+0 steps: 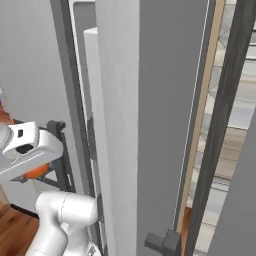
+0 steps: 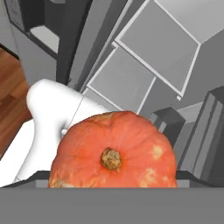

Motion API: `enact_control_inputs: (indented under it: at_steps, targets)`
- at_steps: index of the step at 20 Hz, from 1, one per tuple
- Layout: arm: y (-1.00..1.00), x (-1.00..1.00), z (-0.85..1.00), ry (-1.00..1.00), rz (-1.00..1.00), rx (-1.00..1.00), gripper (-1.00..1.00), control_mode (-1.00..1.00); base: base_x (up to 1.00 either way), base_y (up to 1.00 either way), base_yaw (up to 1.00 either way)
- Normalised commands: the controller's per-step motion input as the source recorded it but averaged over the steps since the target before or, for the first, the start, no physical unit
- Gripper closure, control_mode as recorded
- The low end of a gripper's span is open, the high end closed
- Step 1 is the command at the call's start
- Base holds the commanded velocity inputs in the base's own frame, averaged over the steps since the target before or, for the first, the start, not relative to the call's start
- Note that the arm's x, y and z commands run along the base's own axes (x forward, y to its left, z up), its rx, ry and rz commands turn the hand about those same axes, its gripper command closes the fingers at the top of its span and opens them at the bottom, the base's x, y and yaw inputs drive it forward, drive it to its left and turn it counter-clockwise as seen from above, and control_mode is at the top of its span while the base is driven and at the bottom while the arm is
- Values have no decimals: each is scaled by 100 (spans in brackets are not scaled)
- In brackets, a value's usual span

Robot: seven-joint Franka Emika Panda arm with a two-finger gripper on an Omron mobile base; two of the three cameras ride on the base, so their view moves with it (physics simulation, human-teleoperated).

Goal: Take the cheese, fish, and squash from the fridge and place them on the plate on the dining counter to create an appetizer plate.

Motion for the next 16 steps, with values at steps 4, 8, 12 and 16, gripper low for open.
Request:
enact_control_inputs:
  at_steps: [4,8,12,16]
  targets:
    - [0,0,0,0,0,0,100,100,-100,19,-3]
    - [0,0,0,0,0,0,100,100,-100,50,-1]
    - [0,0,0,0,0,0,100,100,-100,93,0]
    - [0,0,0,0,0,0,100,100,-100,100,0]
